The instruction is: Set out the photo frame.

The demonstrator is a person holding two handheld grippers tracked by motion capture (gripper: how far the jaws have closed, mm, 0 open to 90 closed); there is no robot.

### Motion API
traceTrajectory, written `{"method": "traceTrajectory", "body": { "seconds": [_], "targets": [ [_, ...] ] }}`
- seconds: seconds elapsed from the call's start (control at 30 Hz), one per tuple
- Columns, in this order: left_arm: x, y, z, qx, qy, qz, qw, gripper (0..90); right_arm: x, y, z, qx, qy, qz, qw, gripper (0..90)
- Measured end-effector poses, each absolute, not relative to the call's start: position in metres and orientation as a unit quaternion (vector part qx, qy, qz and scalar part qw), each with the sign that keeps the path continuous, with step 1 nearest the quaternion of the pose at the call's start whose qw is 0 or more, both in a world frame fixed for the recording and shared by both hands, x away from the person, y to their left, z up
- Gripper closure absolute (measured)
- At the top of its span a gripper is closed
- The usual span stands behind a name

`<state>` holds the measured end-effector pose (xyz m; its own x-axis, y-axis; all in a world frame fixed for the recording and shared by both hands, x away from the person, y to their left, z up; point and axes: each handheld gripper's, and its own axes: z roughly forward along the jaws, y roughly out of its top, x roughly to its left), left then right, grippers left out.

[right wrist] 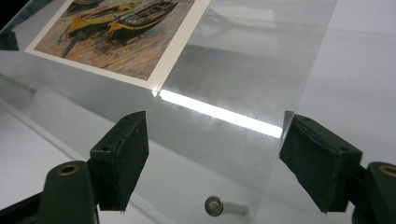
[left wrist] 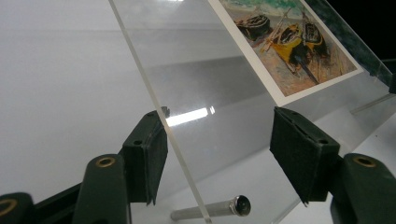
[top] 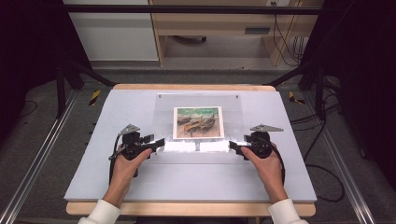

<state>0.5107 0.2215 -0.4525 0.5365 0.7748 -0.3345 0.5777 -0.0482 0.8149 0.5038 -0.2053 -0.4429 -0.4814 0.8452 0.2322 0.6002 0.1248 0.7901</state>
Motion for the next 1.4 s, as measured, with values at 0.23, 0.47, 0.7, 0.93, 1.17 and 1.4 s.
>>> {"method": "traceTrajectory", "body": {
  "seconds": [0.23, 0.47, 0.7, 0.93, 1.17, 1.4],
  "targets": [
    [0.500, 0.224, -0.452, 0.716, 0.467, 0.110, 0.507, 41.5, 0.493, -0.205, -0.440, 0.479, 0.749, 0.432, 0.151, 28.1],
    [0.489, 0.223, -0.450, 0.721, 0.463, 0.128, 0.499, 44.6, 0.480, -0.206, -0.439, 0.470, 0.756, 0.424, 0.169, 35.5],
    [0.483, 0.223, -0.449, 0.722, 0.464, 0.130, 0.496, 47.0, 0.475, -0.209, -0.439, 0.472, 0.751, 0.428, 0.174, 41.2],
    [0.476, 0.222, -0.449, 0.723, 0.464, 0.138, 0.493, 48.8, 0.468, -0.209, -0.440, 0.472, 0.749, 0.428, 0.183, 44.7],
    [0.474, 0.223, -0.449, 0.724, 0.463, 0.138, 0.492, 50.5, 0.464, -0.210, -0.441, 0.471, 0.748, 0.429, 0.187, 46.6],
    [0.473, 0.224, -0.449, 0.725, 0.463, 0.136, 0.491, 52.0, 0.462, -0.211, -0.441, 0.472, 0.747, 0.429, 0.187, 48.8]
  ]
}}
